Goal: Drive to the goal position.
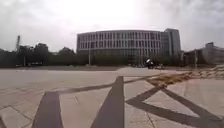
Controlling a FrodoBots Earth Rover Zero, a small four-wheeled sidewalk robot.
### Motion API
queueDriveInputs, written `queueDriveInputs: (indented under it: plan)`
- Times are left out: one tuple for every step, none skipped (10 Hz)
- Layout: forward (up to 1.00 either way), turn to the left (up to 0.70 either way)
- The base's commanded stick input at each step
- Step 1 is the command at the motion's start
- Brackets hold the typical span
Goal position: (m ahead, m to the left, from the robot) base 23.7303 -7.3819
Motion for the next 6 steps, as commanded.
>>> queueDriveInputs:
  plan:
    - [0.7,-0.22]
    - [0.7,-0.19]
    - [0.7,-0.07]
    - [0.7,-0.01]
    - [0.7,0.0]
    - [0.7,0.0]
